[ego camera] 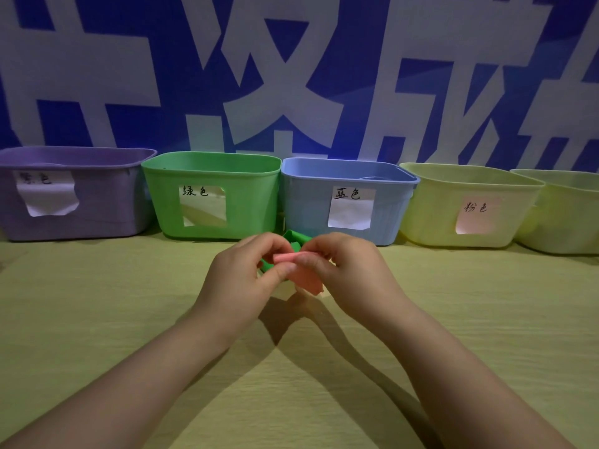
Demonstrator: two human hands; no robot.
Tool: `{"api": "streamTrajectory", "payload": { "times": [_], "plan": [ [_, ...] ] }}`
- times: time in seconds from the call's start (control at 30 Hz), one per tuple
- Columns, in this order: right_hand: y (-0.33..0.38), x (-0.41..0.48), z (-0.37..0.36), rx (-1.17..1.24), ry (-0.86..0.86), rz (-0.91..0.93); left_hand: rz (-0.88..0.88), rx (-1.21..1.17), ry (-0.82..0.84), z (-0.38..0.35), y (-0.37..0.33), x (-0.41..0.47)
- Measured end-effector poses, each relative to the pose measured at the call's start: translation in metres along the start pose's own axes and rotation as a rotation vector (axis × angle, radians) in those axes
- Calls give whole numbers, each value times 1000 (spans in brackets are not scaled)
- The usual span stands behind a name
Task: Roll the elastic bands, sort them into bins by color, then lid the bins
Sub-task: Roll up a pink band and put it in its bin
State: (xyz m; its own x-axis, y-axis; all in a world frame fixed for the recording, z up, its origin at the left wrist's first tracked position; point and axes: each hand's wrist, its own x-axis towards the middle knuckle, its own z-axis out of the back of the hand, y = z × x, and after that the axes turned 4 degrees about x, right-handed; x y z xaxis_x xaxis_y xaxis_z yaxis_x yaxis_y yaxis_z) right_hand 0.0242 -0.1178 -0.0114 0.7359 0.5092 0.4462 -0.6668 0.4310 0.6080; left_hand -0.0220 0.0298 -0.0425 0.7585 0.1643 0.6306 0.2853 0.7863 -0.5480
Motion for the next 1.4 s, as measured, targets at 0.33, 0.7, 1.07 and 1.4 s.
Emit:
{"api": "streamTrajectory", "payload": {
  "times": [0.33, 0.7, 1.07, 1.4],
  "plan": [
    [-2, 0, -2, 21, -31, 13, 15, -66, 41, 0, -1, -1],
    [2, -1, -2, 21, 23, 5, 11, -26, -39, 2, 1, 0],
    [2, -1, 2, 1, -39, -8, 45, -94, -84, 3, 0, 0],
    [2, -2, 0, 46, -43, 16, -10, -75, -82, 3, 0, 0]
  ]
}}
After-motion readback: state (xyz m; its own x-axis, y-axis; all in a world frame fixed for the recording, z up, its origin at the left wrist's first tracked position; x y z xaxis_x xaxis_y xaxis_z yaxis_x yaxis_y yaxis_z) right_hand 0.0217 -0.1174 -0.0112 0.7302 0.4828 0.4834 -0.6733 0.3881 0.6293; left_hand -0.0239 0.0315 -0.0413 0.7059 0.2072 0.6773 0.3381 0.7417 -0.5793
